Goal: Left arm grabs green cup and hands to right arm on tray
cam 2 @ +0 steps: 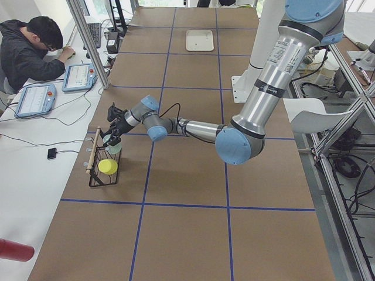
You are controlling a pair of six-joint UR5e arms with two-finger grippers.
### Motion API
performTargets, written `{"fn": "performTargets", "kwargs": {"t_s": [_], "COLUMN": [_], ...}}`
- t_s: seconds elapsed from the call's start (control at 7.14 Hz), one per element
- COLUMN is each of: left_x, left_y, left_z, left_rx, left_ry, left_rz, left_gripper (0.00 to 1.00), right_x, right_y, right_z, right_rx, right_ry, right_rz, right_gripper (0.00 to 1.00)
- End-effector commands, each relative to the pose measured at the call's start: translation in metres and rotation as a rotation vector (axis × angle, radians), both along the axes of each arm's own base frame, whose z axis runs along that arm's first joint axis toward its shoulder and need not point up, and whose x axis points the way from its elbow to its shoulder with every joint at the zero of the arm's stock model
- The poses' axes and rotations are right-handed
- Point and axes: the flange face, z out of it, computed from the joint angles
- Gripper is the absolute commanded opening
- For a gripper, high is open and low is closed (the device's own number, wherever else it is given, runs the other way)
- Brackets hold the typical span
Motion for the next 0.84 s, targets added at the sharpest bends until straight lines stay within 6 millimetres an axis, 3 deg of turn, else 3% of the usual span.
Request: {"fn": "performTargets", "kwargs": {"t_s": [0.0, 0.14, 0.28, 0.7], "left_x": [0.0003, 0.0003, 0.0003, -0.0006], "left_y": [-0.0005, -0.0005, -0.0005, -0.0012], "left_z": [0.0035, 0.0035, 0.0035, 0.0008], "left_rx": [-0.005, -0.005, -0.005, -0.001], "left_ry": [-0.003, -0.003, -0.003, -0.002], "left_rz": [0.0, 0.0, 0.0, -0.001], "left_gripper": [0.74, 0.74, 0.62, 0.49], "right_x": [0.0001, 0.0001, 0.0, 0.0], "right_y": [0.0, 0.0, 0.0, 0.0007], "right_z": [0.0001, 0.0001, 0.0, 0.0007], "right_rx": [0.0, 0.0, 0.0, -0.001], "right_ry": [0.001, 0.001, 0.0, 0.0], "right_rz": [0.0, 0.0, 0.0, 0.0], "right_gripper": [0.99, 0.99, 0.99, 0.99]}}
